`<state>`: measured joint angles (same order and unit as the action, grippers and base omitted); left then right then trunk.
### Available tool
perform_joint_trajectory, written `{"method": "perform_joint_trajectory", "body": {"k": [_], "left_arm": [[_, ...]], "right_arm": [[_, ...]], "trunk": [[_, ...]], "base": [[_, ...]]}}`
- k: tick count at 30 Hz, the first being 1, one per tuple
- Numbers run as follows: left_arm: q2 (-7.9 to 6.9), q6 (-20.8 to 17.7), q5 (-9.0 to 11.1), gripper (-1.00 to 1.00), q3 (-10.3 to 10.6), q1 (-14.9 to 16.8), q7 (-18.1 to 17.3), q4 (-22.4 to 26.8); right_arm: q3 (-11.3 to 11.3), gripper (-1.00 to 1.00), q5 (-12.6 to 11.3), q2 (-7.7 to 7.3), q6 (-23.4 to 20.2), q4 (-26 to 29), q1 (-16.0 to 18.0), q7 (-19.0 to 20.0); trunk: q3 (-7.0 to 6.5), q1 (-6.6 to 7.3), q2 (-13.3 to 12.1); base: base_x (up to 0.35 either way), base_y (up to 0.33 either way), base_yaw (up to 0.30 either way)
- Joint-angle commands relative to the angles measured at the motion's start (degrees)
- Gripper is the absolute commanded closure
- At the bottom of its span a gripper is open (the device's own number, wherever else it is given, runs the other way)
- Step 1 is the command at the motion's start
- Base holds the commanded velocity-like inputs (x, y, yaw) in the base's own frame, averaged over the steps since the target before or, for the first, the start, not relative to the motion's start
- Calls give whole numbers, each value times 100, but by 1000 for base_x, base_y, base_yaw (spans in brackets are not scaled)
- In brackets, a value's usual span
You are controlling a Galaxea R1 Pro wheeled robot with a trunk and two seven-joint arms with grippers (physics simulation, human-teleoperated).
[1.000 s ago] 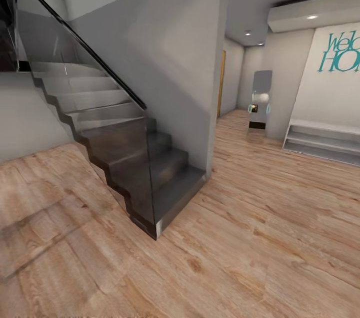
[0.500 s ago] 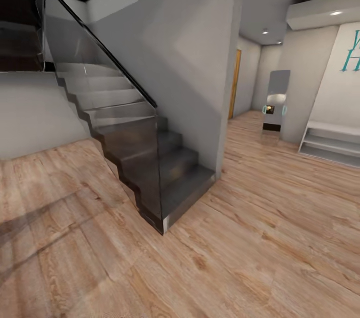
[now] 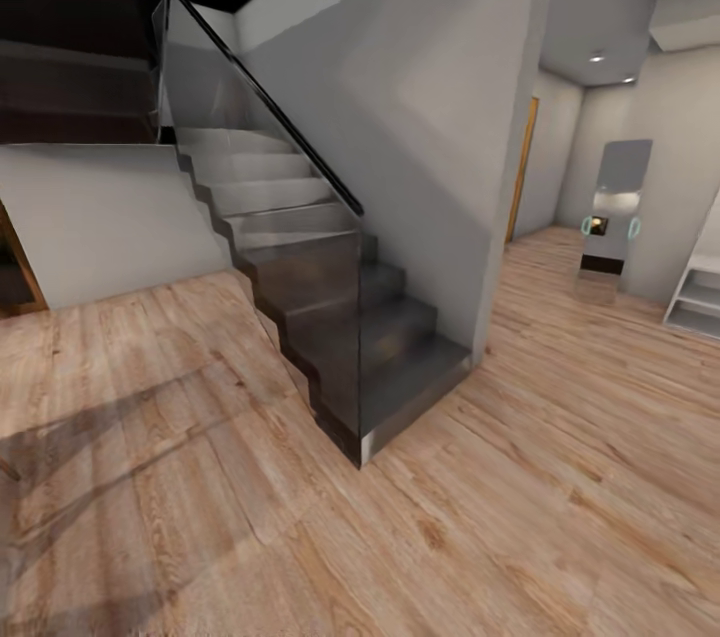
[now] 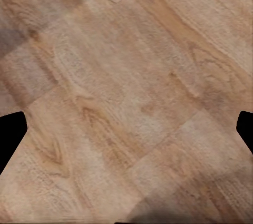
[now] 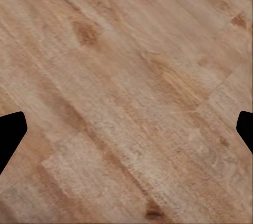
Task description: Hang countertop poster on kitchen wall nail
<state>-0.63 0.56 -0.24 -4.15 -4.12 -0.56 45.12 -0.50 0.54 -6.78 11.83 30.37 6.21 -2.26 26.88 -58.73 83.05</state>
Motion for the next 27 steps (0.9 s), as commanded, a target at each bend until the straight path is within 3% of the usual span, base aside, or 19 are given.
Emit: {"method": "perform_joint_trajectory", "body": {"k": [1,12,27], "left_arm": [[0,6,-3,-100,-6,-1,-6,5],[2,6,-3,-100,0,-1,-6,5],[2,6,-3,-100,-5,-1,-6,5]], "right_arm": [[-9,-100,7,0,14,-4,3,-54],[-12,-100,7,1,8,-5,3,-97],[-12,-100,9,5,12,-8,3,-106]], "trunk": [[5,0,2],[7,0,2],[7,0,2]], "base": [[0,0,288],[-157,-94,155],[-43,-31,270]]}}
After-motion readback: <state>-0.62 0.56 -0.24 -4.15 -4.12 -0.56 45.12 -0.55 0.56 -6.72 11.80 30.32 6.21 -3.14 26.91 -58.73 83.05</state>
